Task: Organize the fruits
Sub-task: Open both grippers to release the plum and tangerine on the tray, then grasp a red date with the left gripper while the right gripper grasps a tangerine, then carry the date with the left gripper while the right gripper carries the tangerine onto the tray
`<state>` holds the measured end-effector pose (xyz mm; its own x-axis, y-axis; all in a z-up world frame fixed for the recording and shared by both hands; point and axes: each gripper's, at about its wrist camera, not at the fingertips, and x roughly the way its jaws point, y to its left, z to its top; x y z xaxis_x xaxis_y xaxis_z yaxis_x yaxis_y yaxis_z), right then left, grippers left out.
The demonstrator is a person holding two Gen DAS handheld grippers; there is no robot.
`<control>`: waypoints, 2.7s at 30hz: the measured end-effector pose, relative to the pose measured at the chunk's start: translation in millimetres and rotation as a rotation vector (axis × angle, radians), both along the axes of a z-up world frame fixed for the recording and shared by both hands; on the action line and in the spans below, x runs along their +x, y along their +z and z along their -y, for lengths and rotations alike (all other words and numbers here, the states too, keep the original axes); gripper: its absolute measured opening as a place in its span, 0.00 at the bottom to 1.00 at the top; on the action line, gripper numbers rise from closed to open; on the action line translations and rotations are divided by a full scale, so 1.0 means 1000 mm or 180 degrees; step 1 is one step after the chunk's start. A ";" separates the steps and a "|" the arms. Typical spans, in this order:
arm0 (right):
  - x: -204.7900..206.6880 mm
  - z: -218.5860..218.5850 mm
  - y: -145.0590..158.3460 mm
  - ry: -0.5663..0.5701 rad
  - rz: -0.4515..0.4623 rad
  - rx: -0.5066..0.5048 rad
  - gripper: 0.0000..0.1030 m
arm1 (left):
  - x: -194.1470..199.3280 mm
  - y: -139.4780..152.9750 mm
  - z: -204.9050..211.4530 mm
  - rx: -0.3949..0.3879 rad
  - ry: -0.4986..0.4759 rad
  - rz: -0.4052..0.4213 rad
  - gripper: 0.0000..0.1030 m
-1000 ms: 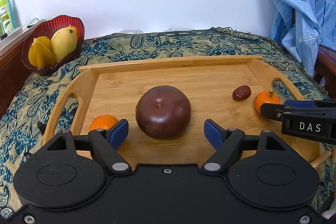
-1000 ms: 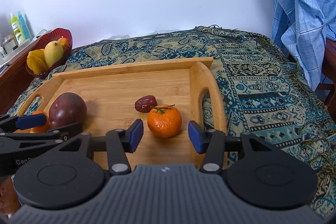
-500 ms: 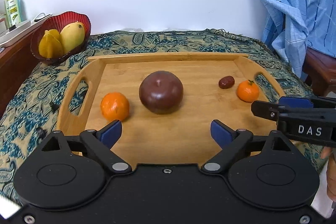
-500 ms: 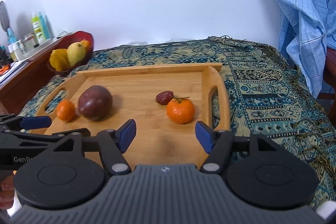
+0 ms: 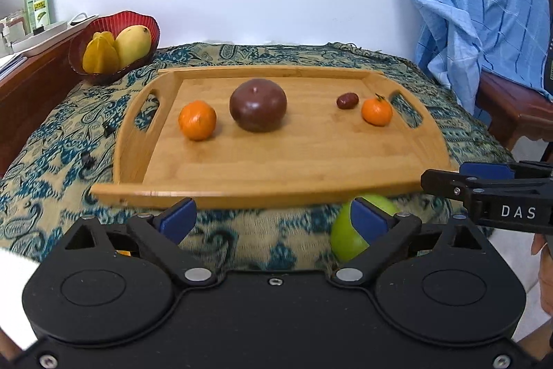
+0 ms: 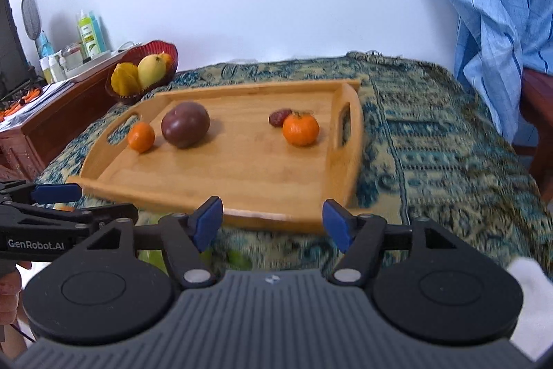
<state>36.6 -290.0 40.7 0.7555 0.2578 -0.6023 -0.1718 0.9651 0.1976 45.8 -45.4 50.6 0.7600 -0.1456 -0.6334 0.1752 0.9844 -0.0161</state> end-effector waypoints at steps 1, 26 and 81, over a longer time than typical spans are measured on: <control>-0.005 0.000 -0.002 0.0014 0.0000 -0.0027 0.75 | -0.006 -0.002 0.001 0.0007 -0.0005 0.0011 0.93; -0.060 -0.015 -0.026 0.0079 0.0054 -0.0284 0.47 | -0.058 -0.032 0.029 0.0162 -0.0429 -0.0319 0.23; 0.107 -0.055 -0.002 -0.0373 0.0011 -0.0081 0.35 | 0.112 -0.003 -0.044 -0.0046 0.0336 -0.0157 0.22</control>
